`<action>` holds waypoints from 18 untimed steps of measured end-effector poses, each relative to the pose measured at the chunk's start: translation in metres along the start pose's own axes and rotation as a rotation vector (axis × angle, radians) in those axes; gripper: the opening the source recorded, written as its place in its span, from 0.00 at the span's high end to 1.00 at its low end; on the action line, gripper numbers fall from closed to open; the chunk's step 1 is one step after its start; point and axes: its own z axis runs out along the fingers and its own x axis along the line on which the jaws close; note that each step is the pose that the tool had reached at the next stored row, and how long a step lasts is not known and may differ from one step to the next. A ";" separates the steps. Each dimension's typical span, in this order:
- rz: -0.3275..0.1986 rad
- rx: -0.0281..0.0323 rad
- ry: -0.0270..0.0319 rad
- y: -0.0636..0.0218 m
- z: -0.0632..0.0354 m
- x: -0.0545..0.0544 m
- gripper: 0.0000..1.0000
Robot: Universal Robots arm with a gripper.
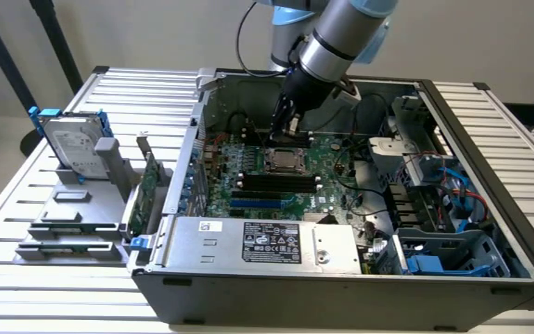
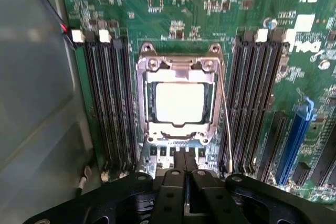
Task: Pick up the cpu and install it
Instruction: 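Close the cpu cover, then install the first cpu locking lever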
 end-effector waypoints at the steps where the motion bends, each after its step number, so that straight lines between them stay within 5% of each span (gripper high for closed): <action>1: 0.000 0.0019 0.0000 -0.0034 0.0018 -0.001 0.89; 8: 0.000 0.0031 0.0009 -0.0223 0.0098 -0.009 0.89; 18: 0.000 0.0032 0.0010 -0.0223 0.0097 -0.009 0.89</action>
